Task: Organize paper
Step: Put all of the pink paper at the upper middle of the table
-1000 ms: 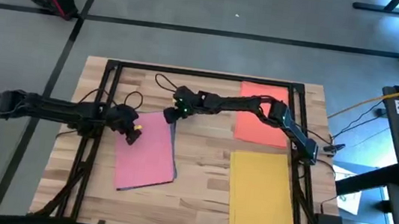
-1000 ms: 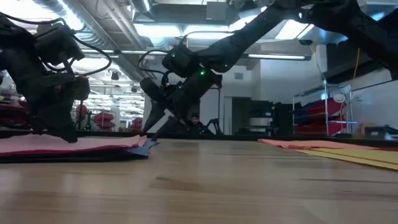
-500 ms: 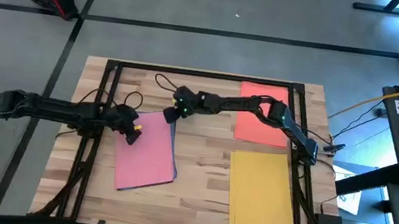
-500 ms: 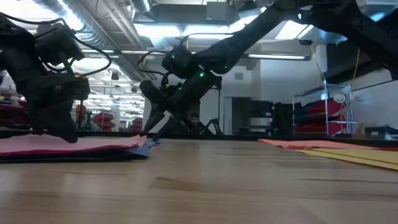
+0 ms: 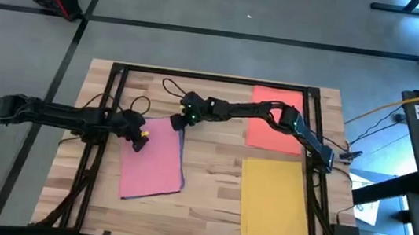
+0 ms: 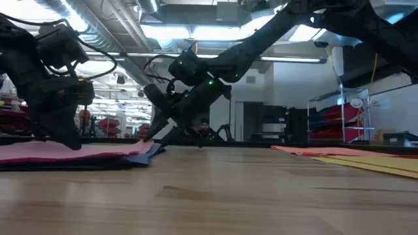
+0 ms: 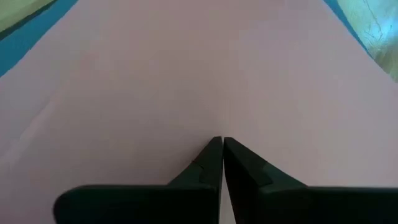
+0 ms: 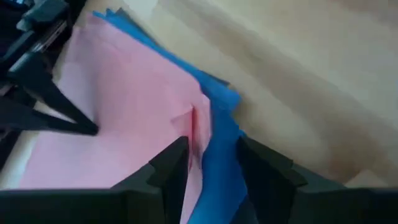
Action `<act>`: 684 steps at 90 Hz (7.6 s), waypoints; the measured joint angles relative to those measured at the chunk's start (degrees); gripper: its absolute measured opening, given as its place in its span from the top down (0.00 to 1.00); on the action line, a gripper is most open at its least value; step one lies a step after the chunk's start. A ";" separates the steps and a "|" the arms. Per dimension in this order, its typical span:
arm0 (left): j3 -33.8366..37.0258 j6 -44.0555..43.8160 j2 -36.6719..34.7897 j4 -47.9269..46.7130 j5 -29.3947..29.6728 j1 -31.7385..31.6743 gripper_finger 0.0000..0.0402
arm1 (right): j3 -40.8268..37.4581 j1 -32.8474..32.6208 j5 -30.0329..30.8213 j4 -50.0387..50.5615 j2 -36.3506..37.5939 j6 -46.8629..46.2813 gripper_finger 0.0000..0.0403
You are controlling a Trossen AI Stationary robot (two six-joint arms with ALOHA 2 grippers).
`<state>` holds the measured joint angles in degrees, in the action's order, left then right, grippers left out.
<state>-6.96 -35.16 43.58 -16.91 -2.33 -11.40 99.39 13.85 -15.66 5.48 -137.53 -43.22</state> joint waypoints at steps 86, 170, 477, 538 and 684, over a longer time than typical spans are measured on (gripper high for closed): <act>0.02 -0.13 -0.04 0.00 0.13 0.00 1.00 | 7.21 0.24 -3.45 11.74 0.24 3.05 0.67; 0.02 0.00 -0.06 -0.01 0.22 0.00 1.00 | 15.87 -2.70 5.20 17.53 0.24 9.00 0.67; -13.31 4.11 -13.34 9.81 4.49 -7.58 1.00 | 17.38 8.52 11.69 40.95 7.04 19.39 1.00; -13.14 6.89 -7.38 -4.02 5.43 -7.52 1.00 | 15.31 21.30 17.07 56.01 10.05 34.01 1.00; -13.14 3.79 9.10 6.05 7.66 -7.45 1.00 | 0.66 29.70 14.83 46.71 10.31 10.47 1.00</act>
<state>-20.10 -31.36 52.69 -10.85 5.33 -18.85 100.05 43.55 -0.83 52.19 -127.23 -32.75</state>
